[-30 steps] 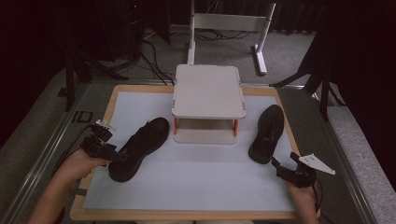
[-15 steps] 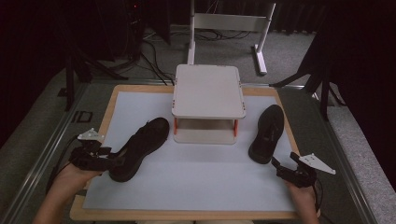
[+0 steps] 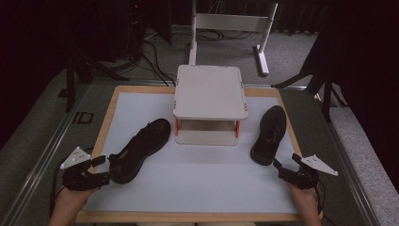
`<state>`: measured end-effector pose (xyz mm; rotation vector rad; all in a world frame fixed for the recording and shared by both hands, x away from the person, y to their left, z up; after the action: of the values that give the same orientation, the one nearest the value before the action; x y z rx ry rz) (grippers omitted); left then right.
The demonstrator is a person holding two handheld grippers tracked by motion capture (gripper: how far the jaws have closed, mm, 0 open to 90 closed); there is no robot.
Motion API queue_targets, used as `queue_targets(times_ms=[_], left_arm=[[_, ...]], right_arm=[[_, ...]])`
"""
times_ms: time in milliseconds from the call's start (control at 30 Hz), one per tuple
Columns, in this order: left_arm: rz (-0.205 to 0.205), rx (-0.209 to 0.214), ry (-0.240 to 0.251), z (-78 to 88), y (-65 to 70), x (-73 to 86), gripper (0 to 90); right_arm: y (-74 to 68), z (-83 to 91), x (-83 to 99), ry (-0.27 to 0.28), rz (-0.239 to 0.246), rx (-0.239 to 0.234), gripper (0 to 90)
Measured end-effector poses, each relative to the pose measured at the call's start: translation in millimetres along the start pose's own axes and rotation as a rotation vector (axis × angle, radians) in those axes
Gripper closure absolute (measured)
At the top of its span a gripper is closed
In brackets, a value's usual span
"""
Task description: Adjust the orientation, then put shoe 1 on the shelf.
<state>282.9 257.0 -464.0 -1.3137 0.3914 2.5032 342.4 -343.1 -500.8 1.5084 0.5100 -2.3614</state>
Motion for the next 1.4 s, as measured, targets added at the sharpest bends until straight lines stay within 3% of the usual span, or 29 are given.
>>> queue_targets(times_ms=[100,200,300,367,433,533,600,700,833,967,1300,1400], left_arm=[[0.012,0.001,0.019,-4.8,0.0,8.5,26.6],[0.049,0.011,0.081,-11.1,-1.2,17.2,26.6],[0.037,-0.02,0.117,-15.9,-2.4,19.4,26.6],[0.03,-0.039,0.178,-17.2,-3.0,17.3,26.6],[0.035,-0.038,0.195,-20.1,-2.0,15.6,27.6],[0.0,-0.064,0.197,-27.3,-0.8,15.4,27.6],[0.0,-0.069,0.216,-31.4,-0.8,15.6,27.7],[-0.033,-0.136,0.236,-36.4,-2.5,16.7,29.3],[-0.079,-0.127,0.279,-38.4,2.0,15.6,41.7],[-0.019,-0.082,0.261,-47.4,-1.7,13.9,43.3],[-0.051,-0.07,0.241,-51.9,1.7,11.7,63.4],[-0.055,-0.079,0.243,-51.7,1.7,11.4,77.6]], right_arm=[[-0.2,0.0,0.0,-0.001,0.002,-0.001,13.9],[-0.5,-0.1,0.1,-0.002,0.004,0.001,14.0],[-0.7,-0.4,0.2,-0.003,0.008,0.001,13.9],[-0.6,-0.3,0.2,-0.002,0.008,0.001,13.9],[-0.7,-0.2,0.3,-0.002,0.008,0.0,14.0],[-0.8,-0.3,0.3,-0.003,0.008,0.0,13.9],[-0.8,-0.3,0.4,-0.003,0.01,0.001,13.9],[-1.1,-0.2,0.4,-0.003,0.011,0.001,14.0],[-1.2,-0.4,0.5,-0.005,0.011,0.002,13.9],[-1.4,-0.7,0.7,-0.007,0.015,0.003,14.0],[-2.2,-1.2,1.4,-0.014,0.023,0.007,14.0],[-2.5,-1.6,1.4,-0.015,0.028,0.008,14.0]])
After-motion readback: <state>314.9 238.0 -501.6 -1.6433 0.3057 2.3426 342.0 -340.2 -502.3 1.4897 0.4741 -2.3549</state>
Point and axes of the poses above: each handheld gripper's, and its own axes: z roughly backward along the jaws, x roughly out of its underside, y roughly to its right, the point moved 7 cm from there along -z, roughly forward along the jaws, and after that the axes turned 8 degrees about -x, right-handed, at the moved point
